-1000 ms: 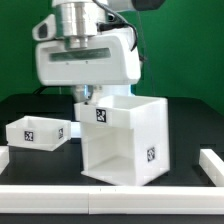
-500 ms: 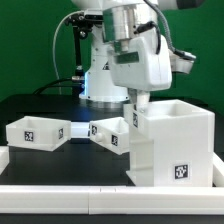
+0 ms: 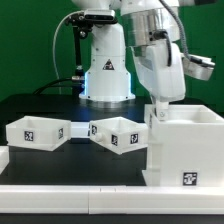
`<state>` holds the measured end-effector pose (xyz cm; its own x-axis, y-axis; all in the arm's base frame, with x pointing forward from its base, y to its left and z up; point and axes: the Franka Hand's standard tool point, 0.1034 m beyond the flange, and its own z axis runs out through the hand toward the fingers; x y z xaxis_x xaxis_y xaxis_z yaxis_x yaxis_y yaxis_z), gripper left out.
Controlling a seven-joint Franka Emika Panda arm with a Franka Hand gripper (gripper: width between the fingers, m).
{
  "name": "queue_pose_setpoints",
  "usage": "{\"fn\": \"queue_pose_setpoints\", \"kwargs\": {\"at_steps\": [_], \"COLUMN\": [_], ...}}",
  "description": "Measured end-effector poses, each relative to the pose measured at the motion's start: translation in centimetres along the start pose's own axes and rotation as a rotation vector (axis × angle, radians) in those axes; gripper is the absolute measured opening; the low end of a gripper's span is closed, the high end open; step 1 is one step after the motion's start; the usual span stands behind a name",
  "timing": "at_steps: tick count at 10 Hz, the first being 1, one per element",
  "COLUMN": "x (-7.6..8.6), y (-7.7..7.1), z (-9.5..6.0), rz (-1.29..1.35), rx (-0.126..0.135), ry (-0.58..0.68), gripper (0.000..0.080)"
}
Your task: Assemble drawer
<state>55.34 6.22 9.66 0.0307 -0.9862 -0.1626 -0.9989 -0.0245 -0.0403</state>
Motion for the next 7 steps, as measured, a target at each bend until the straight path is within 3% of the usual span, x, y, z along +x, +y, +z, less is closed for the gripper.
{"fn": "queue_pose_setpoints", "kwargs": {"at_steps": [6,7], "x": [-0.01,-0.05], "y": [0.04,0.05], "z": [0.0,0.04], "rz": [-0.049,-0.051], "rx": [0.001,0.0], "ry": [0.001,0.001], "gripper": [0.0036,0.009]}}
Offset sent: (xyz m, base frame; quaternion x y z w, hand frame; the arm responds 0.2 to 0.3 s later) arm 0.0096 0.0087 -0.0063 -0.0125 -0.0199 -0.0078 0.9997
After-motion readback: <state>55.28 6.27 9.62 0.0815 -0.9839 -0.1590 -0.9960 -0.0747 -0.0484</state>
